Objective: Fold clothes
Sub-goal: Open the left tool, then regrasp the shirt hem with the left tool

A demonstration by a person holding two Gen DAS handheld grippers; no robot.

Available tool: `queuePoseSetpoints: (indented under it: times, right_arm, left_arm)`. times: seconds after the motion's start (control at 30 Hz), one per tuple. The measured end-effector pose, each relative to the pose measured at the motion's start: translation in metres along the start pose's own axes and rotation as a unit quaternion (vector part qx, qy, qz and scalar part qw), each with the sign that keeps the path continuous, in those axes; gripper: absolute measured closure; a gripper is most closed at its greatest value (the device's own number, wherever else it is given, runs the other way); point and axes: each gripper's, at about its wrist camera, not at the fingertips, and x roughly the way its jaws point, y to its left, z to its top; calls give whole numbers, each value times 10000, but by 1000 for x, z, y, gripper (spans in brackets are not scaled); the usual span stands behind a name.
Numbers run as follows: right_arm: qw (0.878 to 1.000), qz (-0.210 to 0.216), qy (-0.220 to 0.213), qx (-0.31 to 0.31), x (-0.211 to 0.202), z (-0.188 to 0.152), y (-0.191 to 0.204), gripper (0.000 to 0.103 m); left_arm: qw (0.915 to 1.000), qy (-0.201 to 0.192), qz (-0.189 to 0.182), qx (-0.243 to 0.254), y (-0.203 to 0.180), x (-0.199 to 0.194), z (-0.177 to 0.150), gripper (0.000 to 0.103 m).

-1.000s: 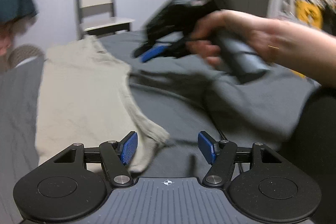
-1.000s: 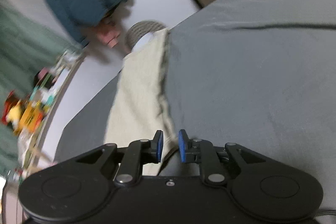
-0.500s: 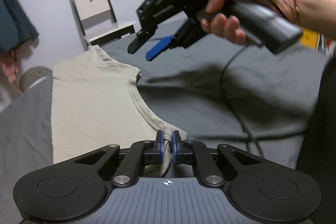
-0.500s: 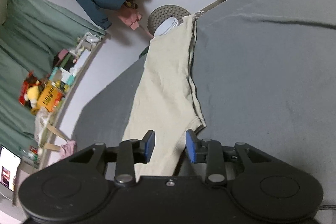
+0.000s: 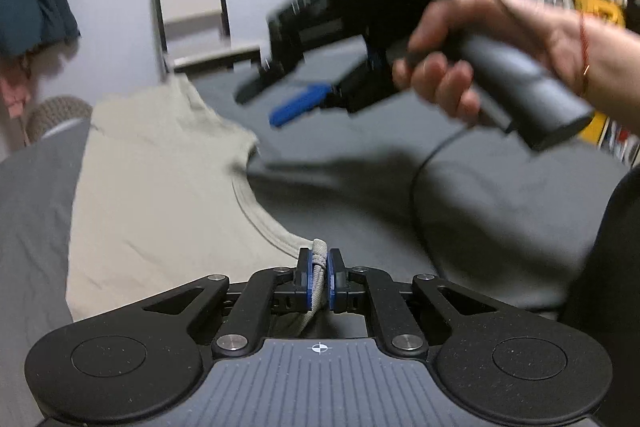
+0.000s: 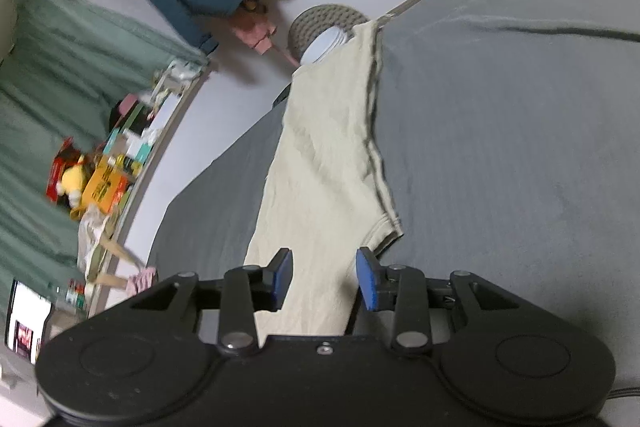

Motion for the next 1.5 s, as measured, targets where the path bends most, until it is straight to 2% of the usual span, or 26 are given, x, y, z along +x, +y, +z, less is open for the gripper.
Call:
queuePoseSetpoints:
  times: [0.17,0.27,0.37,0.43,0.5,0.57,0.67,0.73,0.83,0.93,0.97,1.0,1.1,1.17,1.2,1.37,1.4,1.5]
  right_arm:
    - [9962,336,669,-449,15,-8,17,64]
    - [9892,708,1156,-560,32,-20,26,64]
    - [9827,865,1570,-471,49,-32,29,61]
    - [9782,900,1847,-311,58,-38,26,60]
    - [9758,815,2003,-335,63,-43,24,61]
    - [9752,760,2035,-425,60,-43,25,61]
    - [9747,576,2033,-732,49,-42,31,60]
    - [9741,407,1965,-1042,41,-43,37,58]
    - [9764,527,1780,-1101,31,-45,45,56]
    - [9783,504,1569,-1256,20,-55,57,52]
    - [9779,491,1530,-1336,18,-59,60,52]
    - [9771,493,1549,-1376,19,-61,61,52]
    - [9749,504,1678,-1377,24,-63,60,52]
    - [9733,511,1764,-1377,28,-64,59,52]
    - [9730,520,1792,-1357,29,-64,59,52]
    - [9723,519,1862,-1313,32,-66,58,50]
    - [9718,503,1884,-1330,33,-67,58,49]
    - [9700,454,1950,-1380,35,-69,60,49]
  left_arm:
    - [9998,199,-65,66,-3,4,3,95]
    - [9996,198,-176,91,-4,-5,4,87]
    - [9995,-35,-249,190,-6,-31,-3,69]
    - [9992,-144,-236,292,-6,-51,-12,46]
    - [9988,-225,-175,405,-6,-69,-21,38]
    - [9986,-174,78,492,-2,-85,-29,38]
    - [9979,96,568,310,19,-99,-32,38]
    - [9961,293,745,370,37,-94,-30,38]
    - [9921,588,1010,460,64,-87,-27,38]
    - [9782,1132,1289,1172,68,-72,-24,38]
    - [9736,1158,1384,1395,67,-69,-24,38]
    - [9709,1174,1431,1521,67,-66,-24,38]
    - [9742,1160,1290,1440,68,-60,-21,38]
    - [9751,1106,1290,1425,65,-58,-20,51]
    - [9741,1074,1369,1443,64,-58,-20,63]
    - [9755,973,1487,1293,66,-57,-26,84]
    - [9758,948,1493,1286,66,-56,-28,94]
    - [9776,889,1439,1253,67,-54,-29,101]
